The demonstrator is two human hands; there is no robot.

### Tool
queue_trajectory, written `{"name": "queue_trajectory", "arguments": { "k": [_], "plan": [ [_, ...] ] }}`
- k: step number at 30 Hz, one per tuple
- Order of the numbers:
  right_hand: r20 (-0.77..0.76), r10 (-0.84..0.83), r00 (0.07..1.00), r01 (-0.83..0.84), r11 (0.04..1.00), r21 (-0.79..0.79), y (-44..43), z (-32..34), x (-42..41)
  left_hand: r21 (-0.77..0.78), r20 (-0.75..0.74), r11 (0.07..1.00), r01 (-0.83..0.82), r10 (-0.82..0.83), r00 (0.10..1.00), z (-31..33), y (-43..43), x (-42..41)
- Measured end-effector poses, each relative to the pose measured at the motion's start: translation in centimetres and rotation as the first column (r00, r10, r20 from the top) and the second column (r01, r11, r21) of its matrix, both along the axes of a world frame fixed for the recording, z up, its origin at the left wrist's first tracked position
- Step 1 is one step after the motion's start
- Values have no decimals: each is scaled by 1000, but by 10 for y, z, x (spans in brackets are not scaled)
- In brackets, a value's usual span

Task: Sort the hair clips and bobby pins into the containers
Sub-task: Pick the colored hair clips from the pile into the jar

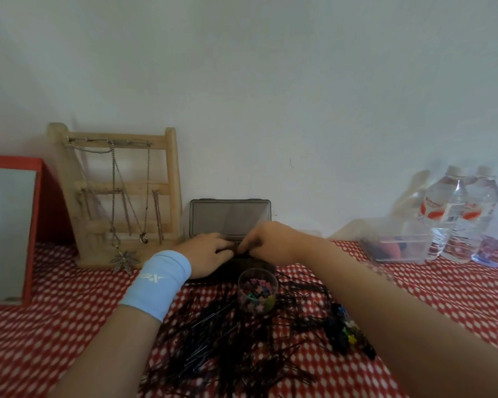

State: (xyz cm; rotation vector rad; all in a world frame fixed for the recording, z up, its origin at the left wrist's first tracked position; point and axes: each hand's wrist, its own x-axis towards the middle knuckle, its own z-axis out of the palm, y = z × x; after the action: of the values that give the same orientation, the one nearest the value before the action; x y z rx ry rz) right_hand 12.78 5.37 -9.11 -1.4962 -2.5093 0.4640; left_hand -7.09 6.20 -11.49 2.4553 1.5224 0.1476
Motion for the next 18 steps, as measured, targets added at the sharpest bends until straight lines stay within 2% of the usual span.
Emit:
{"name": "queue_trajectory", "arguments": {
  "k": [3, 7, 10, 13, 18],
  "plan": [
    [-79, 0, 997, 1, 1000, 4, -9, 9, 5, 92, 58, 996, -18, 13, 998, 5, -4, 1],
    [-116, -40, 992, 52, 994, 99, -30, 25, 36, 293, 224, 956, 21, -90, 970, 19, -21, 31],
    [-102, -112, 988, 115, 993, 19, -57, 30, 71, 354, 328, 933, 62, -186, 926, 31, -45, 70],
    [11, -145, 989, 145, 986, -88, -84, 25, 101, 234, 355, 961, 149, -227, 907, 32, -68, 105],
    [195, -147, 970, 180, 970, -164, -111, 7, 142, 21, 218, 941, 339, -335, 917, 8, -90, 150]
  ]
}}
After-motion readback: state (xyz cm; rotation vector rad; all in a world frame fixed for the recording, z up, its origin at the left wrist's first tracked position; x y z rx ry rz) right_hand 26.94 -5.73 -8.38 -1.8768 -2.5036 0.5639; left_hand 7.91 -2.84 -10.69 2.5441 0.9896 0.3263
